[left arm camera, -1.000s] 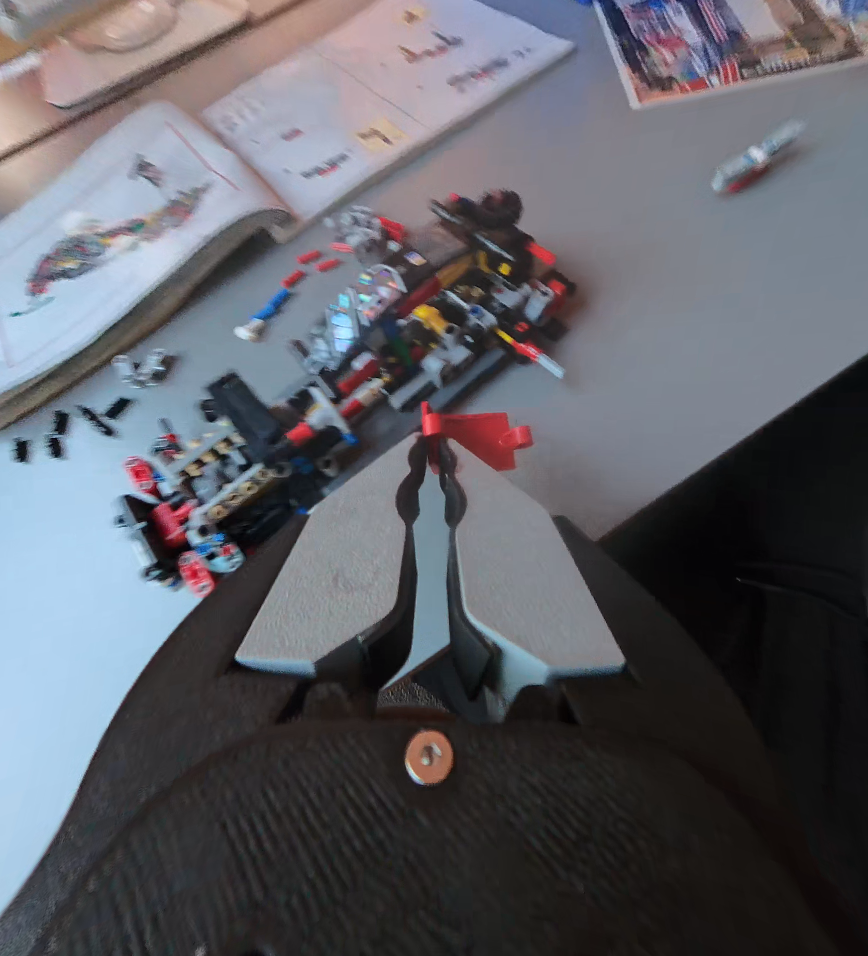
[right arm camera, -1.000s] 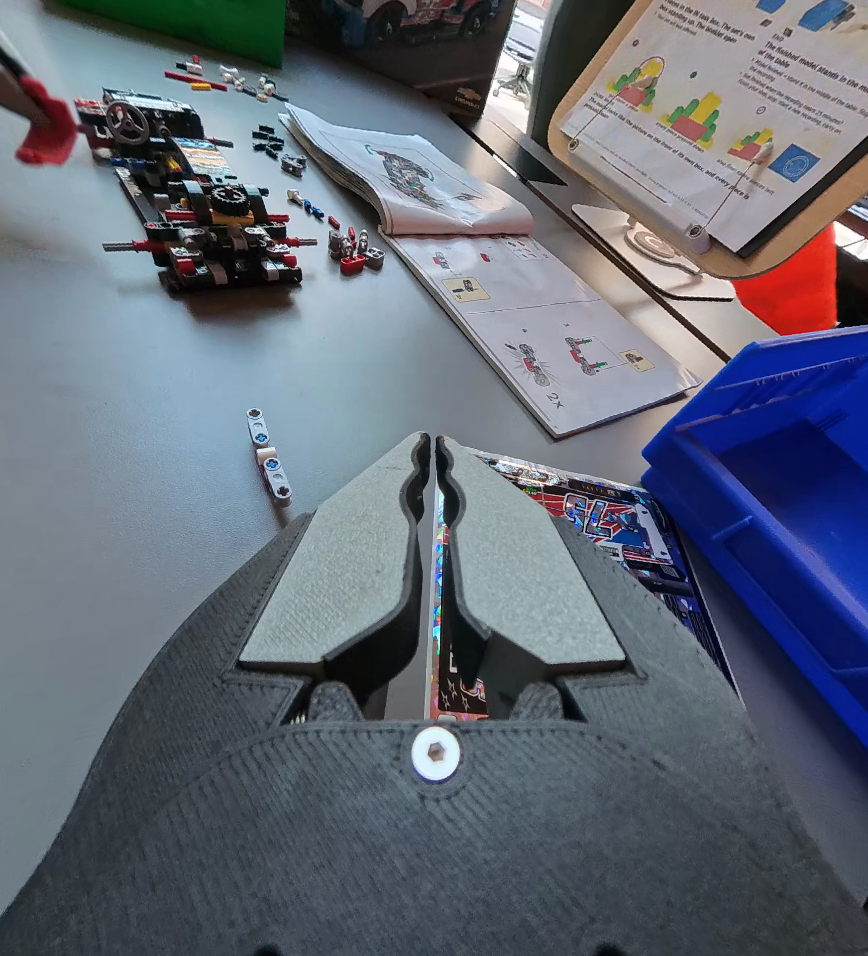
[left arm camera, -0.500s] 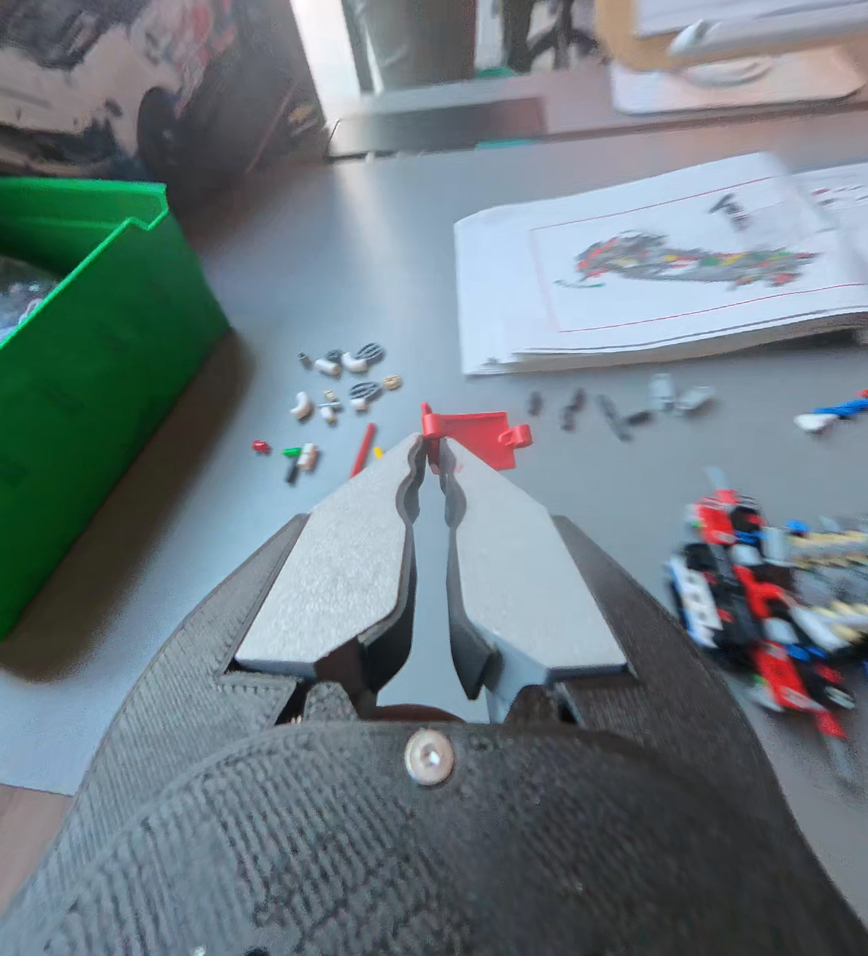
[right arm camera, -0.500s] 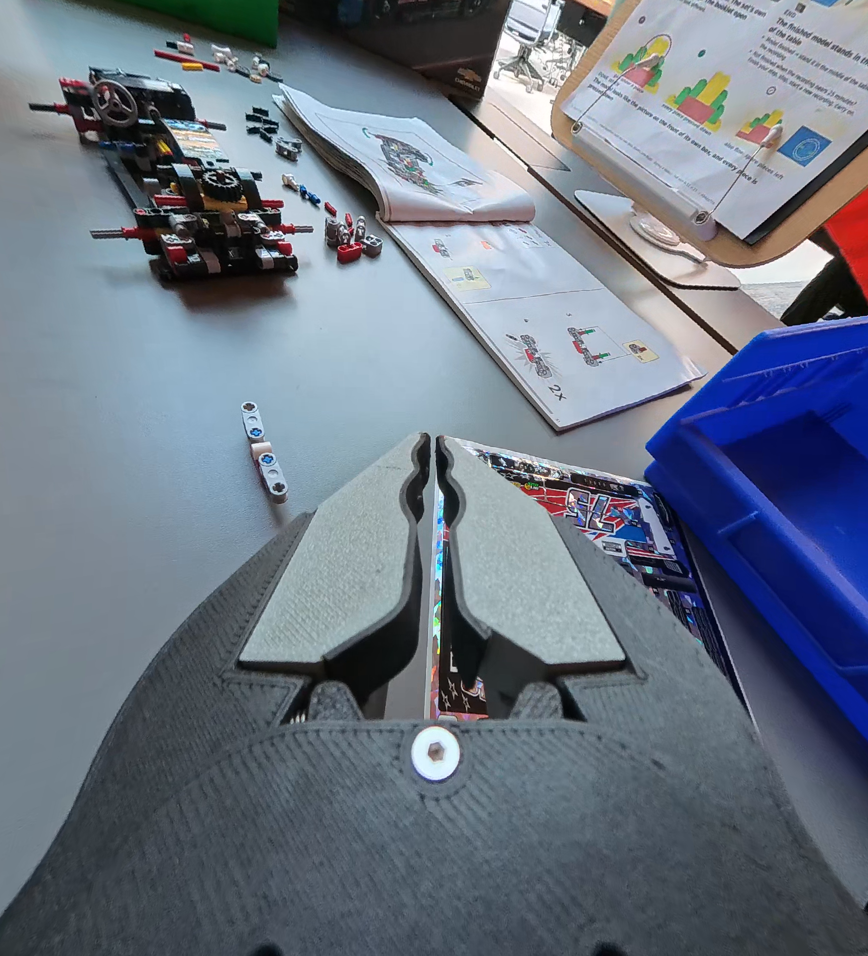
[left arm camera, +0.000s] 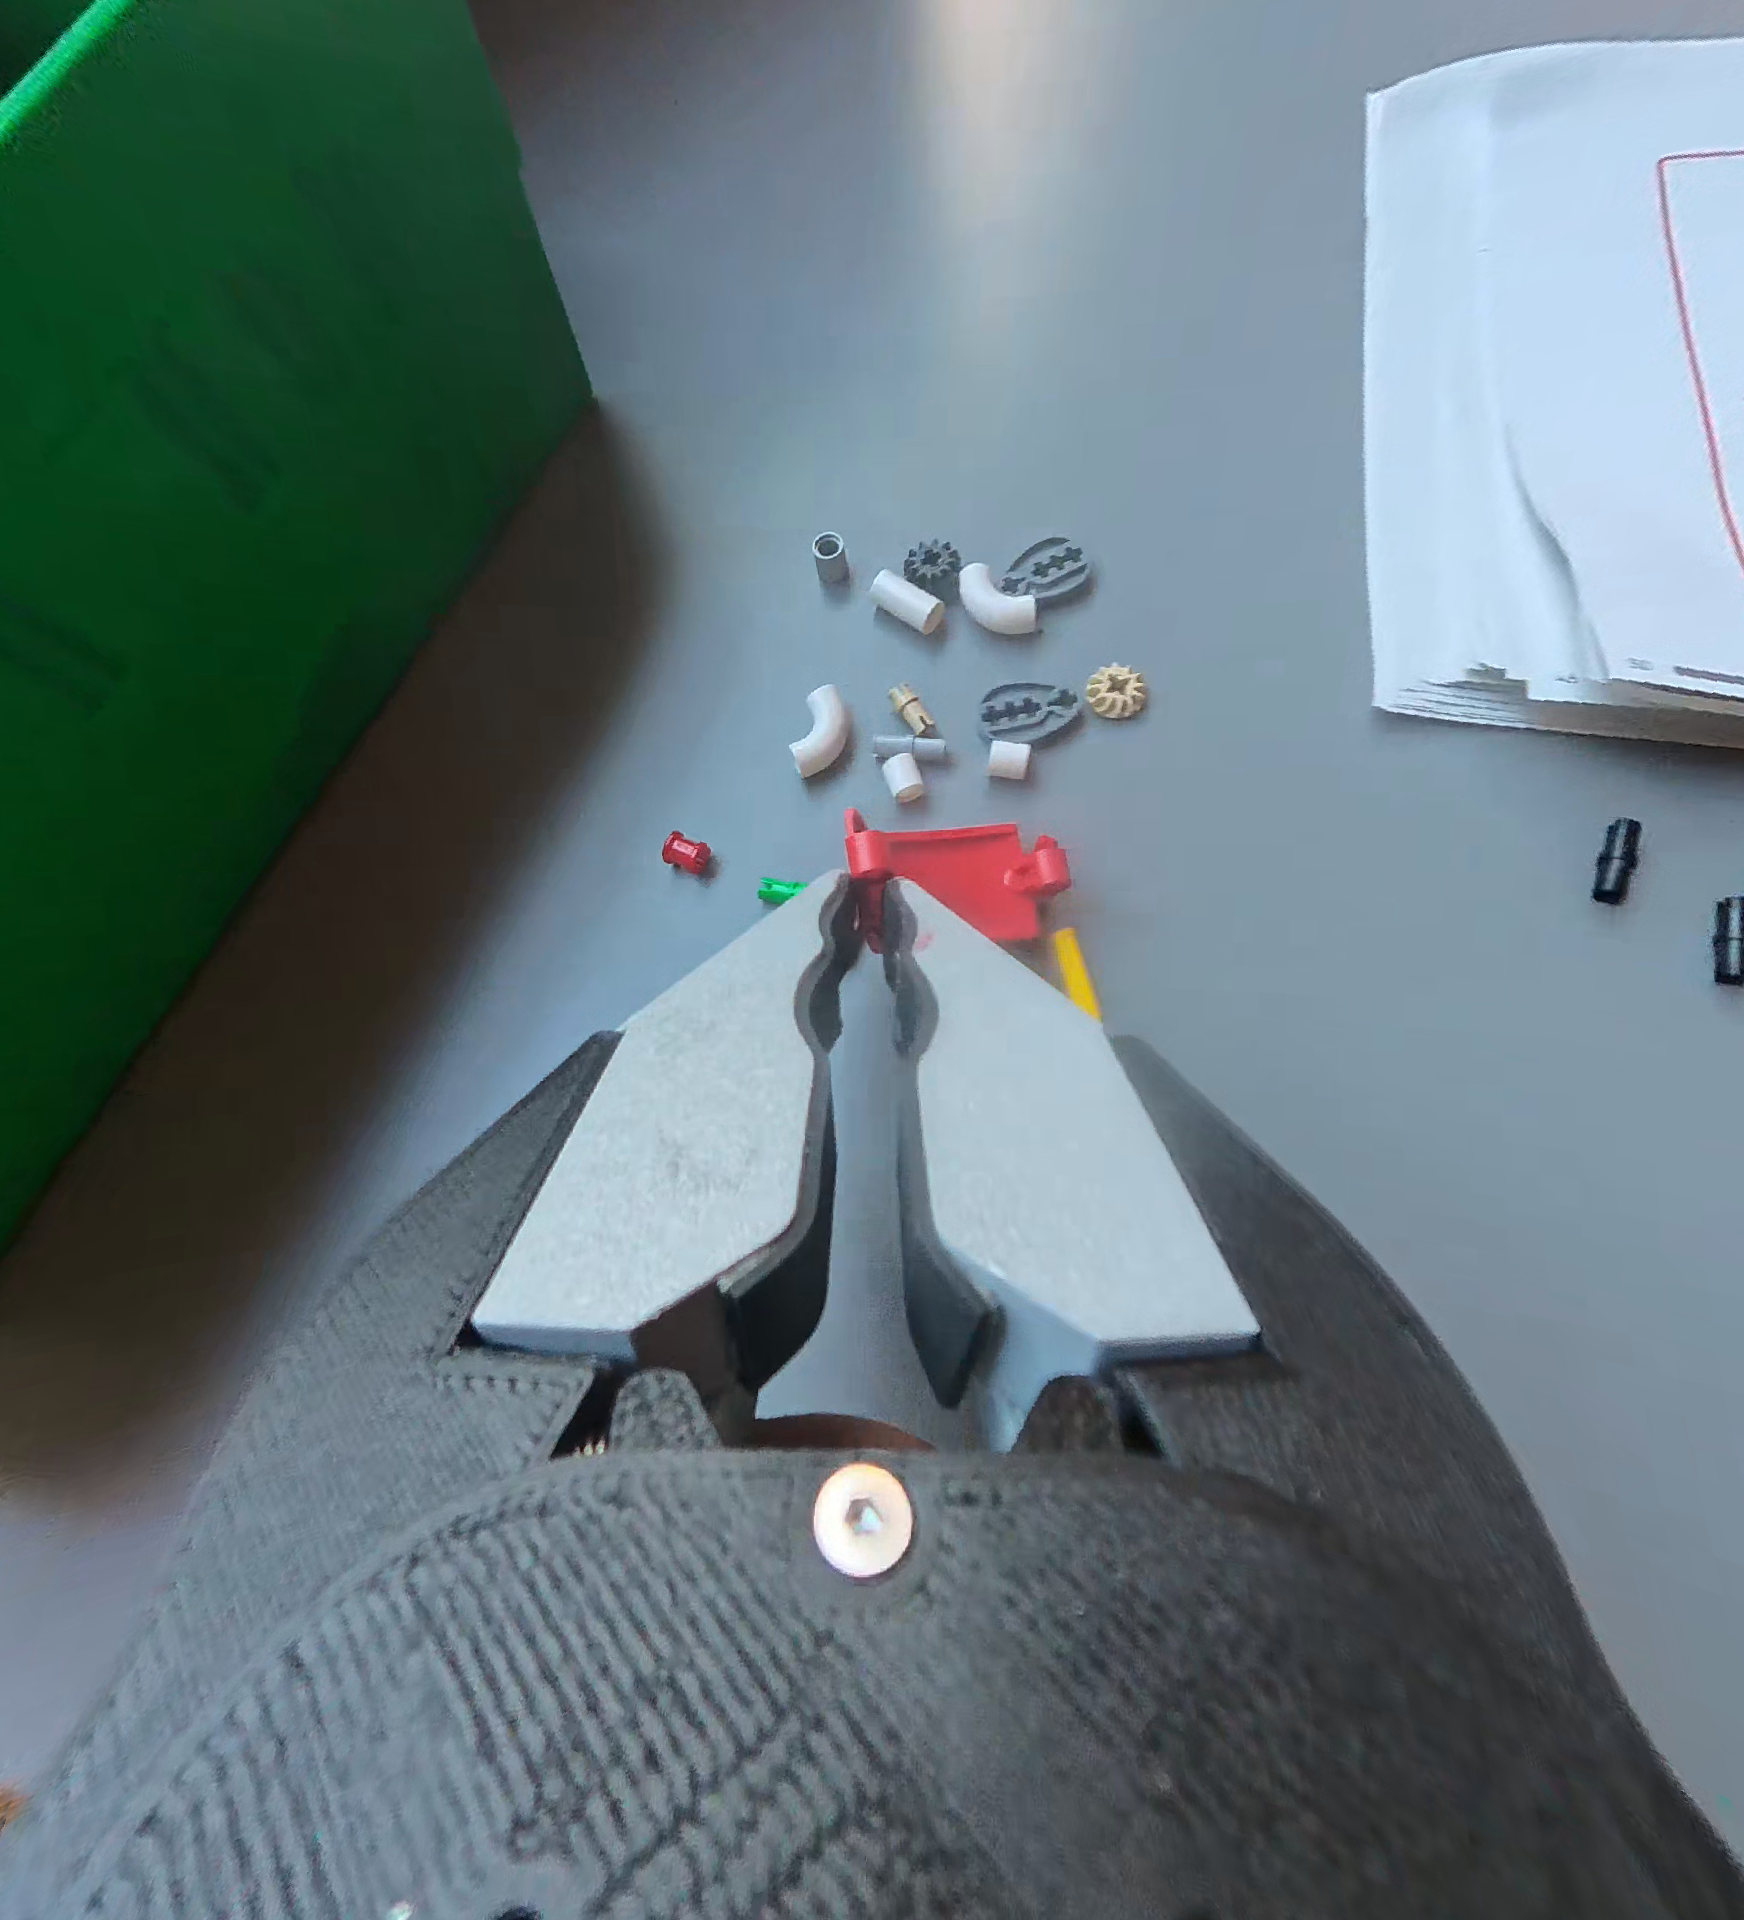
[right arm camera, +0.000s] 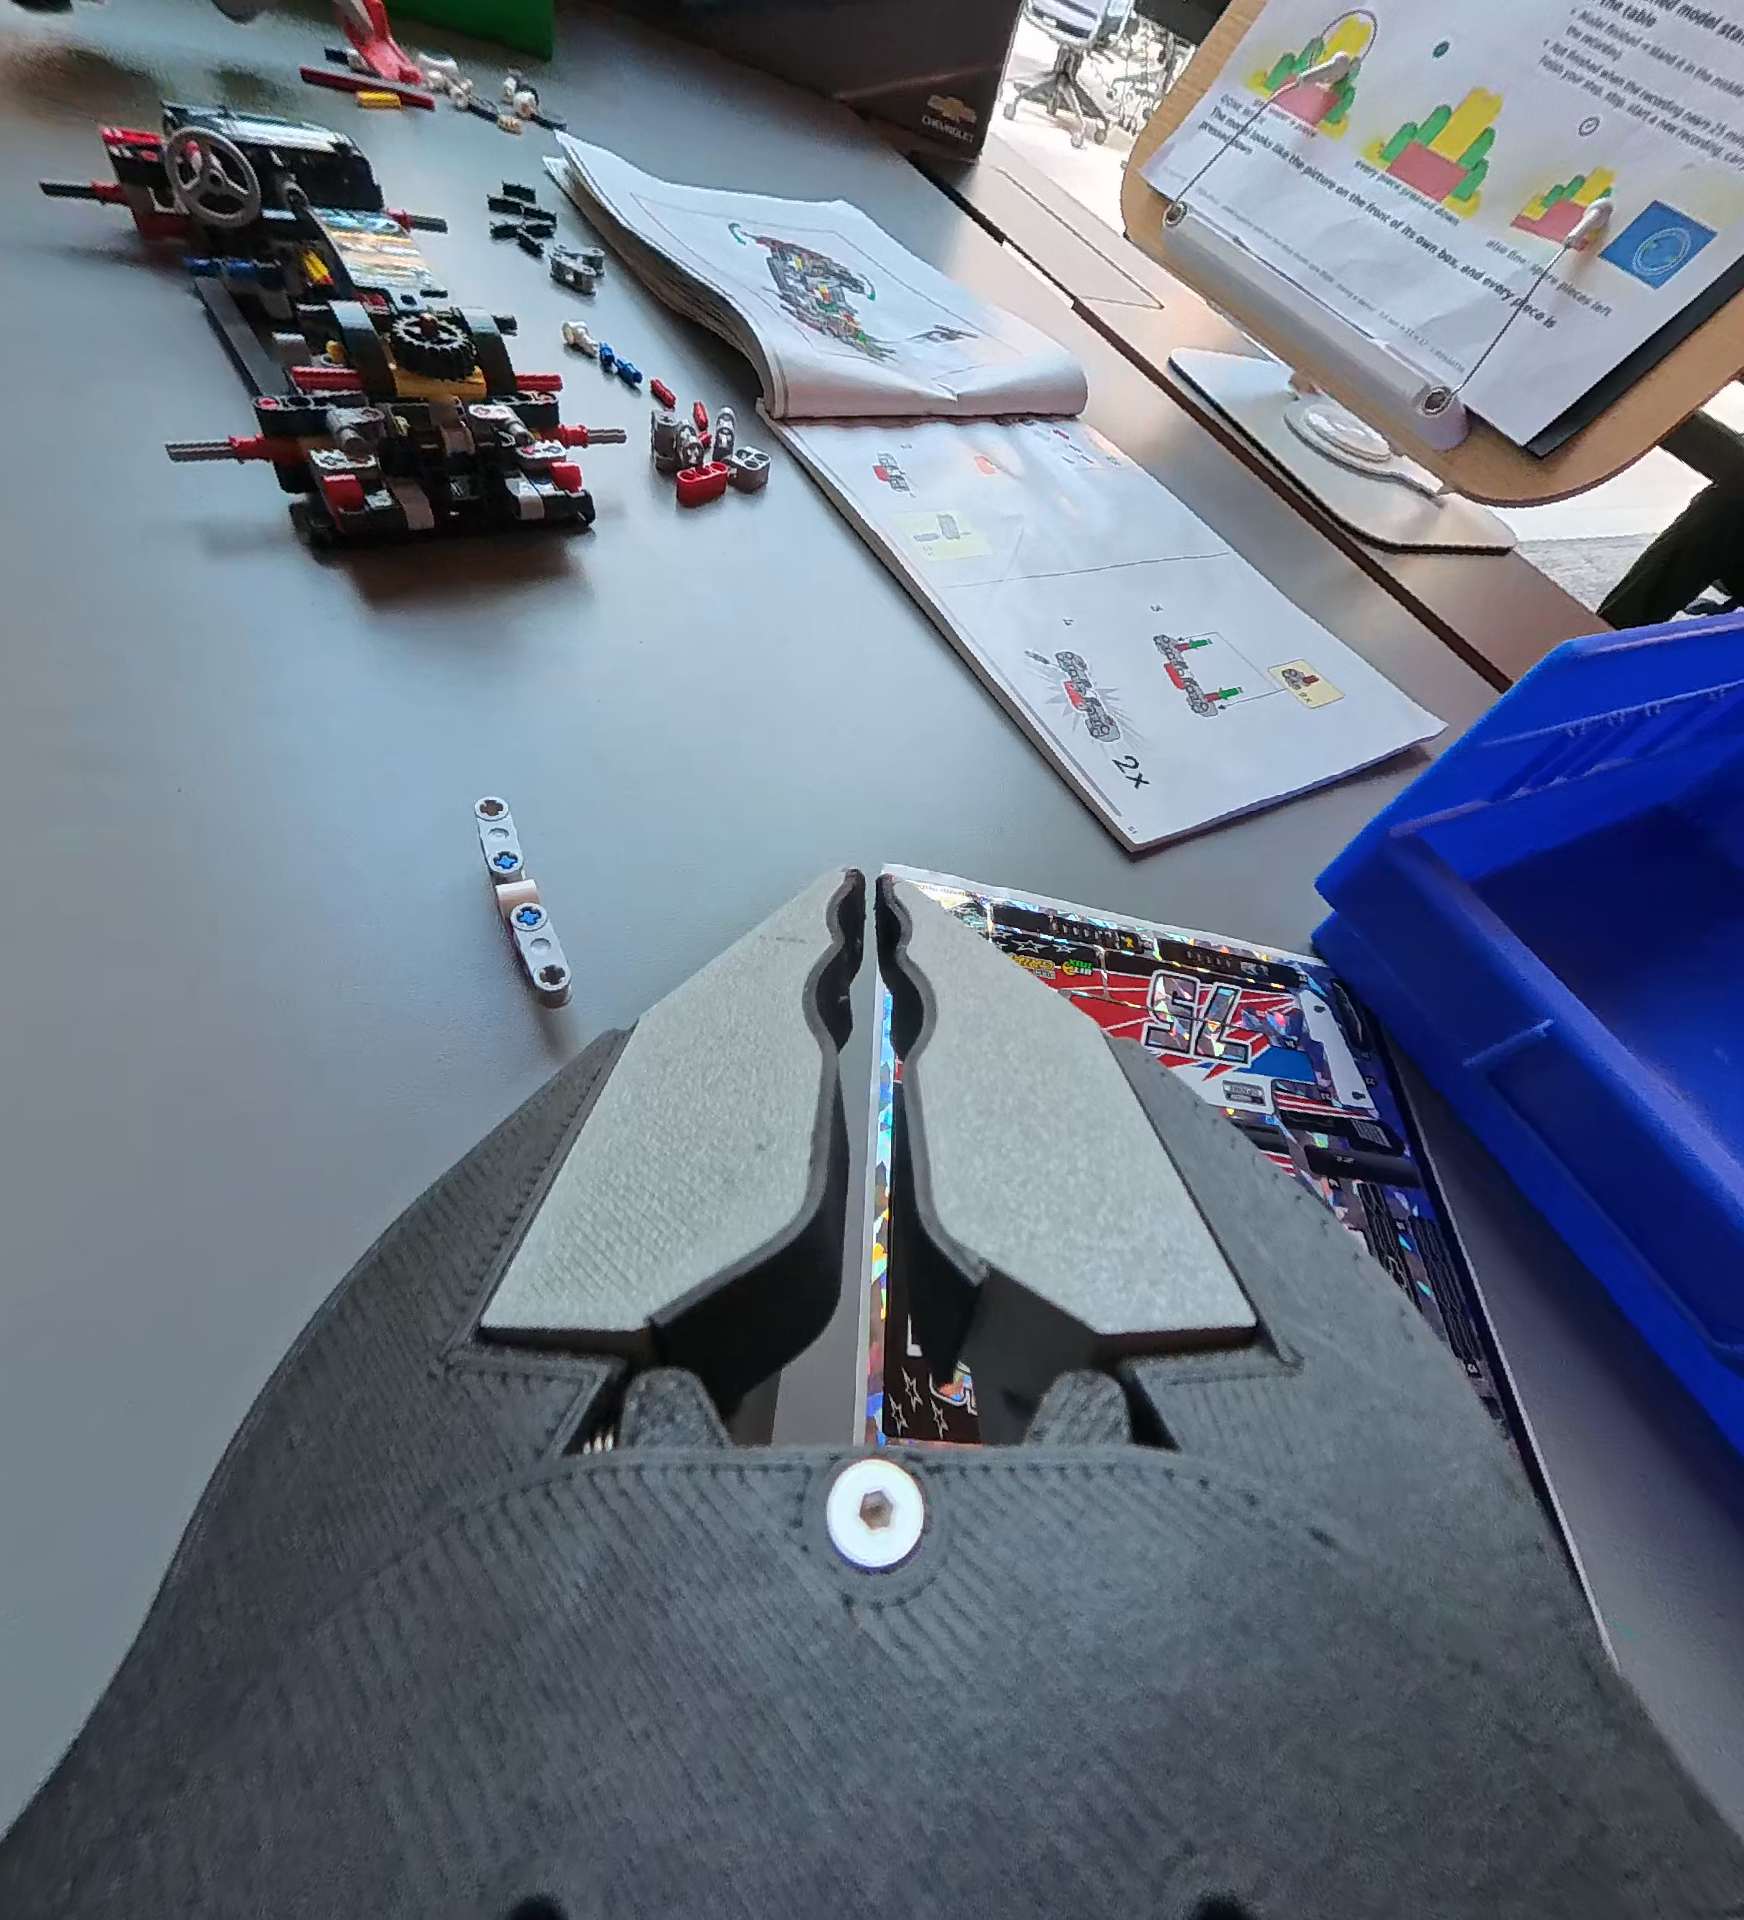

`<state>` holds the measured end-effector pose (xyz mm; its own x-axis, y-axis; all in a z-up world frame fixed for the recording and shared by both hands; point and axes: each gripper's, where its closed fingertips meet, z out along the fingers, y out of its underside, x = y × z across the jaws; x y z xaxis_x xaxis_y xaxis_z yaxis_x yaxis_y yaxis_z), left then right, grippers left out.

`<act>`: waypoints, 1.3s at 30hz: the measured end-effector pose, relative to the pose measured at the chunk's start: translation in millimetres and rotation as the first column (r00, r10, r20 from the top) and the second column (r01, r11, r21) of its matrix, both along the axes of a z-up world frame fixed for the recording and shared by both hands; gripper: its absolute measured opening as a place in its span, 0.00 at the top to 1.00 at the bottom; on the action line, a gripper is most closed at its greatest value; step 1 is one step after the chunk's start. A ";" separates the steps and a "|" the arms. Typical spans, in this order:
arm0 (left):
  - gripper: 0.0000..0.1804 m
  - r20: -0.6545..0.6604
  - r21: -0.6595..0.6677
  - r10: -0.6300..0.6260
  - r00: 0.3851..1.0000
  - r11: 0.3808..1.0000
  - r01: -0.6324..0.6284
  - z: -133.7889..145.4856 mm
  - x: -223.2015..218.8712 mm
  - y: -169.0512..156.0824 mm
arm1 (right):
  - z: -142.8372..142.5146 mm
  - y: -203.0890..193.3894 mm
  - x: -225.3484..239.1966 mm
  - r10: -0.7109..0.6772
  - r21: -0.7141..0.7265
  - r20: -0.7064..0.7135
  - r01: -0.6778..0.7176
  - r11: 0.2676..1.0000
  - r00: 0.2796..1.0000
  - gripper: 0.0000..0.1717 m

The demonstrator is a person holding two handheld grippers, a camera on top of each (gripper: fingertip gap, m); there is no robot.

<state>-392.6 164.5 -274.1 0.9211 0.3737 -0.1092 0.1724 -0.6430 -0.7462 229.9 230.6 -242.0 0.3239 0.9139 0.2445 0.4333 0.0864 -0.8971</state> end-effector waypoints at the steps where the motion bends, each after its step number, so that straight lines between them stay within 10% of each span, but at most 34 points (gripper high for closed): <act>1: 0.99 0.004 0.004 0.004 1.000 1.000 -0.004 -0.7 -0.9 0.0 | 0.2 -0.1 0.0 0.000 0.000 -0.001 0.000 1.000 1.000 1.00; 16: 0.88 0.022 0.020 0.018 1.000 1.000 -0.019 -7.3 3.3 -16.1 | 1.0 -1.0 0.6 -0.002 0.002 -0.005 0.002 1.000 1.000 1.00; 27: 0.85 0.040 0.264 -0.202 0.979 0.947 0.185 67.1 103.7 -40.3 | 2.3 -4.4 -1.4 0.019 -0.003 -0.013 -0.019 1.000 1.000 1.00; 33: 0.86 0.027 0.277 -0.619 0.785 0.759 0.590 91.2 284.7 -52.5 | 2.8 -15.8 -7.2 0.083 -0.043 -0.033 -0.084 0.996 0.996 0.97; 39: 0.87 0.078 0.234 -0.854 0.514 0.517 0.823 52.8 434.6 -72.0 | 2.7 -28.6 -10.3 0.162 -0.104 -0.061 -0.167 0.980 0.985 0.94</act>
<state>42.0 92.5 -221.3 0.8077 -0.5872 0.0536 -0.2614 -0.4381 -0.8601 219.6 202.0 -239.4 0.1768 0.9759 0.1282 0.3737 0.0540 -0.9260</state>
